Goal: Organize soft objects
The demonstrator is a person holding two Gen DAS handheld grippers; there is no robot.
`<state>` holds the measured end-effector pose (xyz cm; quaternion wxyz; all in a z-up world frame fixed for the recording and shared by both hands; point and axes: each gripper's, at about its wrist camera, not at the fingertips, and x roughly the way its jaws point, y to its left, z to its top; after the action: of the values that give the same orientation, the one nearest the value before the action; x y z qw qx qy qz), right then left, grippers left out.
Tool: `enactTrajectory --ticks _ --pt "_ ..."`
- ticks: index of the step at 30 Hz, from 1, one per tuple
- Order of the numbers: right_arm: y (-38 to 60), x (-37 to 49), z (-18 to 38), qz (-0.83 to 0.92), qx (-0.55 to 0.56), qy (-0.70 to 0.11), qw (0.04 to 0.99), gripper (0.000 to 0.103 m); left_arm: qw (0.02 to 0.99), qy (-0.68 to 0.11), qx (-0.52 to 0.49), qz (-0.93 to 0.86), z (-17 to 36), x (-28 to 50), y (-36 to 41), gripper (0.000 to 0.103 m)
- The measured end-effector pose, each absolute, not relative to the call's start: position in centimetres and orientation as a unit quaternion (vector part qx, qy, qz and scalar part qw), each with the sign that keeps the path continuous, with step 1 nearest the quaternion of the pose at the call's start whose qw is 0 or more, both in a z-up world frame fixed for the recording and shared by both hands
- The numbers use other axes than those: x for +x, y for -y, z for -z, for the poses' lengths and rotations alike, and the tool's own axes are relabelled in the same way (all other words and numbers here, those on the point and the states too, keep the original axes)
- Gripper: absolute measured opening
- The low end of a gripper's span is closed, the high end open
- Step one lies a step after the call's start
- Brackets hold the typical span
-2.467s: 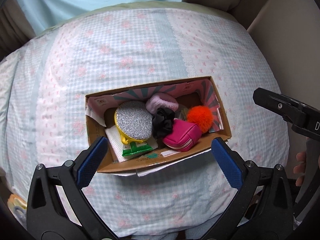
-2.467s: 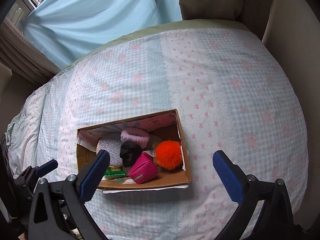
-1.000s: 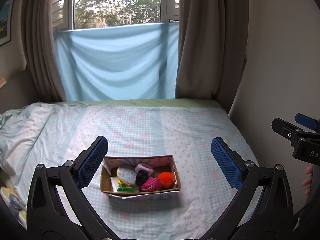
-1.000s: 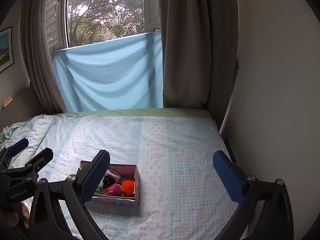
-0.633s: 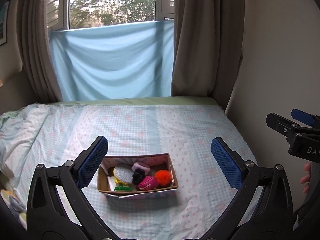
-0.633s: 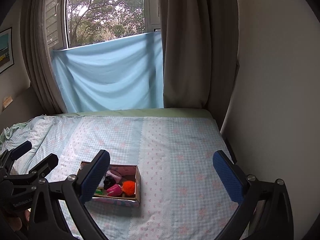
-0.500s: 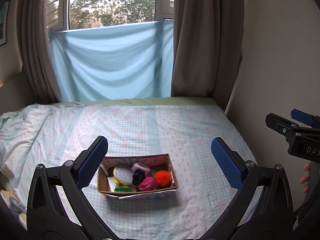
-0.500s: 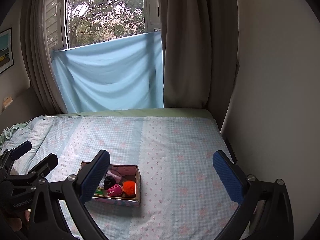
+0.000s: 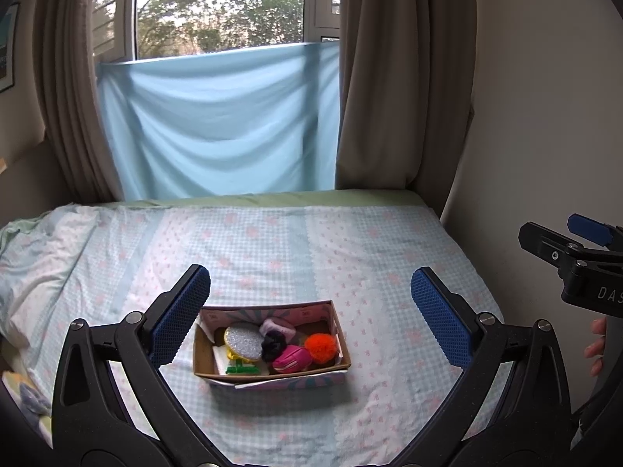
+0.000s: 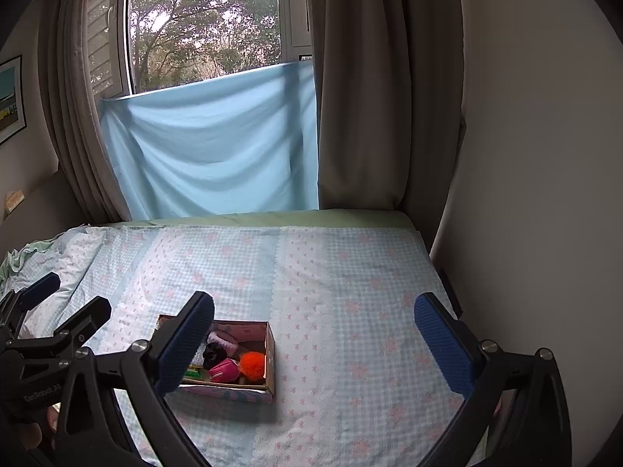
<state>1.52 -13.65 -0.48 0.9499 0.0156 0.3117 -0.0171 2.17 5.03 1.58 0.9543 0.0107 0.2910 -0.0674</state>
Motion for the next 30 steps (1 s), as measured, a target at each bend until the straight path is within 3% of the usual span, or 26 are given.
enactTrajectory --ticks 30 --pt "13.0 2.4 0.5 0.002 0.019 -0.315 0.949 0.103 0.965 -0.259 0.0 0.051 -2.3 2.4 -6.3 0.103"
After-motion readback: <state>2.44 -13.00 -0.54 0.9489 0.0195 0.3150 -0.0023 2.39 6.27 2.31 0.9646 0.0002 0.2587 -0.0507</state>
